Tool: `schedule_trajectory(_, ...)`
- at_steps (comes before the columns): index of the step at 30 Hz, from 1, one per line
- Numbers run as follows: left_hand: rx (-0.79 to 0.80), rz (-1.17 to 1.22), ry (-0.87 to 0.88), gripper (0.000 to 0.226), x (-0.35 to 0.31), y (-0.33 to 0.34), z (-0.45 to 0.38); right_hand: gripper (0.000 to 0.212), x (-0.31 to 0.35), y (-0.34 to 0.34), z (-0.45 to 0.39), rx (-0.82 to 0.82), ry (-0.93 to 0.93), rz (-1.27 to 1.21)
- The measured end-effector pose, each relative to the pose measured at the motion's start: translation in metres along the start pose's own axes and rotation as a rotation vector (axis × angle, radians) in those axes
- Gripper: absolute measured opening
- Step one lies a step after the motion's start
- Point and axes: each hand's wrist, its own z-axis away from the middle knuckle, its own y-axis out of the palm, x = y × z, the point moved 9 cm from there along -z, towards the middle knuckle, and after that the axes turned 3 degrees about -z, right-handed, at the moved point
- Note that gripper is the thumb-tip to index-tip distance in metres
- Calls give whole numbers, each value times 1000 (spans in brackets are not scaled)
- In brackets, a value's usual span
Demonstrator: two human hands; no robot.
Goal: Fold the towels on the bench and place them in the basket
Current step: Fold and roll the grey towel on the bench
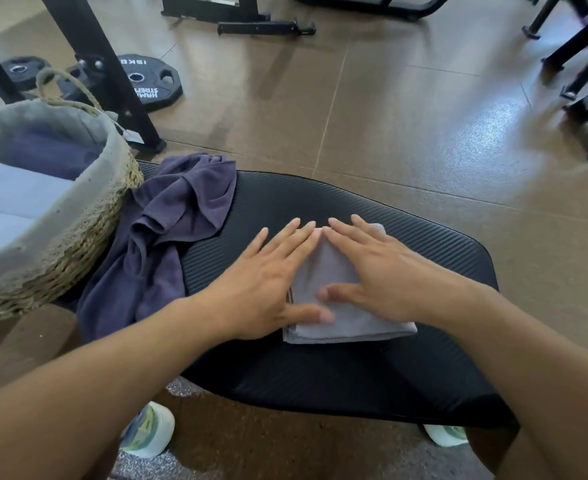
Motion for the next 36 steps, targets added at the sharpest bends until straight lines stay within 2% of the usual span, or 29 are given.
schedule_trajectory(2,85,-121,-24,125,9,15,8,111,0,5,5,26,-12,4)
schedule_trajectory(6,107,-157,-47,134,14,17,8,123,0,18,8,-22,-45,94)
schedule_trajectory(12,132,-139,-46,141,12,21,6,116,-6,32,4,-138,-58,123)
schedule_trajectory(17,84,-85,-35,143,14,25,4,111,-8,33,3,-149,-73,87)
schedule_trajectory(20,42,-49,-37,142,16,23,3,102,-10,27,4,-139,-73,-17)
schedule_trajectory(22,-23,-15,-42,140,14,14,5,96,-16,14,7,-218,-48,-140)
schedule_trajectory(24,-152,40,-64,128,11,-2,6,87,-31,-7,18,-388,54,-208)
schedule_trajectory(26,-301,63,-98,101,14,-17,7,69,-54,-18,30,-429,235,-247)
schedule_trajectory(27,-369,48,-118,84,15,-24,8,60,-65,-18,34,-368,320,-241)
schedule_trajectory(29,-412,-9,-191,57,16,-32,9,59,-78,-9,41,-169,420,-220)
schedule_trajectory(32,-299,-11,-283,36,9,-23,12,57,-80,5,49,48,429,-260)
schedule_trajectory(34,-278,83,-298,31,6,-18,14,49,-73,6,50,88,375,-269)
schedule_trajectory(36,-288,170,-297,35,6,-19,13,43,-68,1,49,43,324,-297)
